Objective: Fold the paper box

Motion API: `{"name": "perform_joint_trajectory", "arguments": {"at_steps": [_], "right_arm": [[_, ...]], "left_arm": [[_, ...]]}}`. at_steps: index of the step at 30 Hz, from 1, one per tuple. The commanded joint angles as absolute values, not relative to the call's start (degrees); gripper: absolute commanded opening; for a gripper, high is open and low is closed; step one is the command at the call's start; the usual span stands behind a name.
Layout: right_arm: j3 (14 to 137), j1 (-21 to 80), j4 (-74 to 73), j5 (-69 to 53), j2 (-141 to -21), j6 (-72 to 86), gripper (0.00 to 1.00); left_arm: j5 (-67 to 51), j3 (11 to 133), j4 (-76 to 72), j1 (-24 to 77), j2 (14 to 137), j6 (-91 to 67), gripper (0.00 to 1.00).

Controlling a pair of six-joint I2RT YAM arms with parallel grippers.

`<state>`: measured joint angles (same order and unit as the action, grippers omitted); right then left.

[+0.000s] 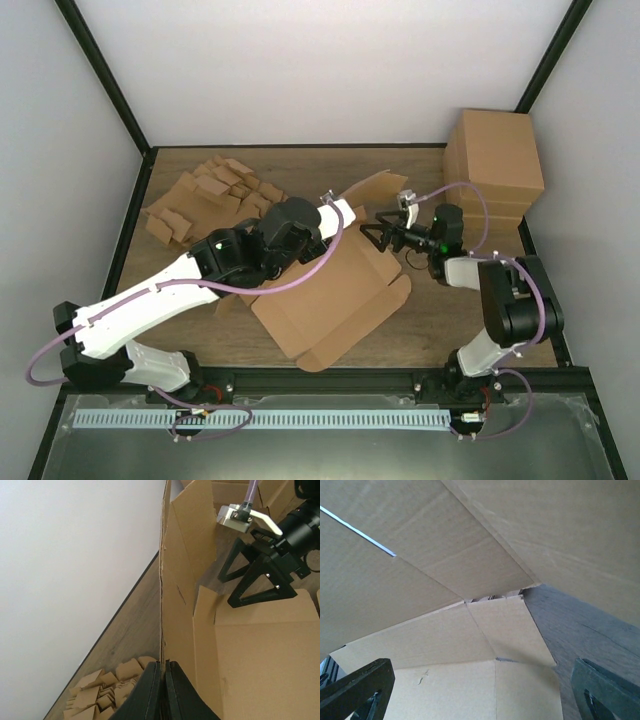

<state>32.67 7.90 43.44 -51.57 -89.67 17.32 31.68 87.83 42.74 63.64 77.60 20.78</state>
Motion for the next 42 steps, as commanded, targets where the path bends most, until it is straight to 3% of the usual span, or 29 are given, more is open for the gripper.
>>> {"name": "perform_joint_trajectory", "arguments": {"at_steps": [1,9,18,26,32,39,42], "right_arm": [[36.74,7.47,52.05,-57.02,-93.78,18.58,1.0],[38.18,8.5,57.45,-58.28,-98.84,21.39,1.0],[38.95,12.65,53.96,-57.73,-98.39,18.03,0.96],[36.99,16.57,40.75,-52.53,-89.79,8.41,0.74],[38.67,17.87,33.26,-46.02,-88.48,5.07,0.51],[38.97,18.74,31.09,-42.87,-88.92,3.99,0.52],[39.36,19.39,30.18,-40.56,-89.1,3.83,0.42]], "left_arm": [[31.03,89.58,41.19,63.84,75.59,20.0,0.04],[30.78,89.48,40.12,63.85,76.02,19.66,0.04],[31.43,89.02,39.51,63.72,76.55,19.34,0.04],[32.35,87.72,38.66,63.63,77.05,19.51,0.04],[31.82,87.89,38.5,63.58,77.33,19.34,0.04],[32.13,87.68,38.83,63.6,77.17,19.37,0.04],[32.04,87.42,38.91,63.59,77.33,19.44,0.04]]}}
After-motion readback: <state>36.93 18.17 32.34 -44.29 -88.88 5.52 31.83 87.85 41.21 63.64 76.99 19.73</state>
